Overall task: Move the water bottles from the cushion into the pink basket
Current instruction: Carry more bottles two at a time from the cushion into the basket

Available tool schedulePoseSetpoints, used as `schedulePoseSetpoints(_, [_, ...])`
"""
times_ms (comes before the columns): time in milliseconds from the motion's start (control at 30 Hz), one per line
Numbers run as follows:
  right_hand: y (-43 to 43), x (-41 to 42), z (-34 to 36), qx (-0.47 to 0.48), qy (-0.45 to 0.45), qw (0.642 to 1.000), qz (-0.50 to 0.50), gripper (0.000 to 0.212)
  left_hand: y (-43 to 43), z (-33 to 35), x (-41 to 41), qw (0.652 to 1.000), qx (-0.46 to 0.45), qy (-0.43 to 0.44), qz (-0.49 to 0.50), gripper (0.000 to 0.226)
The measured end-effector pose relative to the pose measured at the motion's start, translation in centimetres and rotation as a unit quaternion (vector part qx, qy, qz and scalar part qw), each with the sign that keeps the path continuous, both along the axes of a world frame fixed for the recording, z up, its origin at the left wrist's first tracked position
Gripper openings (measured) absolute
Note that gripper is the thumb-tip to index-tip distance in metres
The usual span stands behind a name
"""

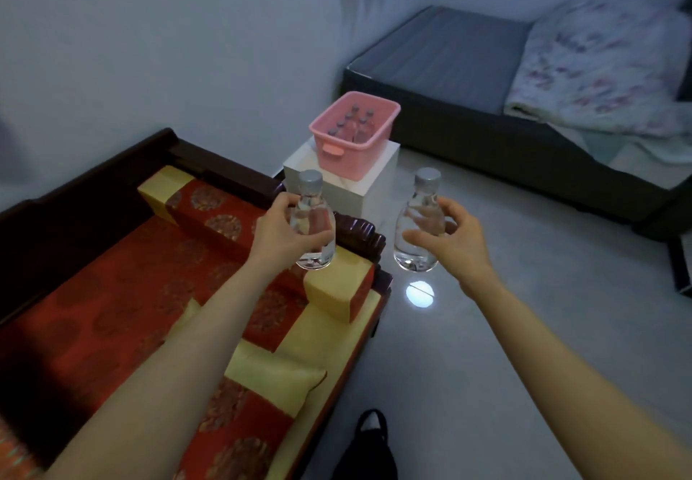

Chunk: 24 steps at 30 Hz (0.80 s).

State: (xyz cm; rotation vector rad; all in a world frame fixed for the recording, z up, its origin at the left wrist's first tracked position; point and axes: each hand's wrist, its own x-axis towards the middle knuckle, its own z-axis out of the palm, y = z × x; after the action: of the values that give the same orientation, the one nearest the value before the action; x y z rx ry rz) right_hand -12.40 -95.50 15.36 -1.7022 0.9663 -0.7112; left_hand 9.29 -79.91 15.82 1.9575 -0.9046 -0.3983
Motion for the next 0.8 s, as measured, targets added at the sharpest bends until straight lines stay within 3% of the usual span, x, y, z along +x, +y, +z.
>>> schedulePoseSetpoints(200, [-9.3, 1.3, -0.4, -0.011, 0.020, 1.000, -0.004, 0.060, -10.4, -1.3, 1.7, 0.999, -0.012, 0.040, -0.011, 0.063])
schedulePoseSetpoints(333, [-16.6, 2.4, -0.3, -0.012, 0.033, 0.999, -0.016, 0.071, -17.8, -1.7, 3.1, 0.998, -0.013, 0.054, -0.003, 0.061])
schedulePoseSetpoints(500, [-23.9, 3.0, -0.1, -0.003, 0.029, 0.999, -0.023, 0.070, -25.2, -1.6, 4.0, 0.999, -0.009, 0.044, 0.031, 0.065])
schedulePoseSetpoints(633, [-30.2, 4.2, 0.0, -0.009, 0.026, 1.000, 0.005, 0.068, -31.4, -1.3, 4.6, 0.998, -0.022, 0.044, 0.041, 0.059])
schedulePoseSetpoints(800, [-40.2, 7.1, 0.0, -0.020, 0.031, 0.997, 0.071, 0.066, -39.5, -1.6, 6.2, 0.995, -0.028, 0.057, 0.080, 0.068])
